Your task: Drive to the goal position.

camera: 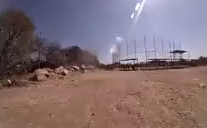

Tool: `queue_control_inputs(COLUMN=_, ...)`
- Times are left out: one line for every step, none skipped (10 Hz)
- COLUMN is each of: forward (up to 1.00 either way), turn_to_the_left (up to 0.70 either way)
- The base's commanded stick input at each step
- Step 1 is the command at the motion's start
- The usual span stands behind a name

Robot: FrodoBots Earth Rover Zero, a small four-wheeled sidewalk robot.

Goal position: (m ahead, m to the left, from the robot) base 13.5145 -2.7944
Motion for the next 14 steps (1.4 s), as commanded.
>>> queue_control_inputs(forward=1.0, turn_to_the_left=0.0)
queue_control_inputs(forward=1.0, turn_to_the_left=0.0)
queue_control_inputs(forward=1.0, turn_to_the_left=0.0)
queue_control_inputs(forward=1.0, turn_to_the_left=0.0)
queue_control_inputs(forward=1.0, turn_to_the_left=0.0)
queue_control_inputs(forward=1.0, turn_to_the_left=0.0)
queue_control_inputs(forward=1.0, turn_to_the_left=0.0)
queue_control_inputs(forward=1.0, turn_to_the_left=0.0)
queue_control_inputs(forward=1.0, turn_to_the_left=0.0)
queue_control_inputs(forward=1.0, turn_to_the_left=0.0)
queue_control_inputs(forward=1.0, turn_to_the_left=0.0)
queue_control_inputs(forward=1.0, turn_to_the_left=0.0)
queue_control_inputs(forward=1.0, turn_to_the_left=0.0)
queue_control_inputs(forward=1.0, turn_to_the_left=0.0)
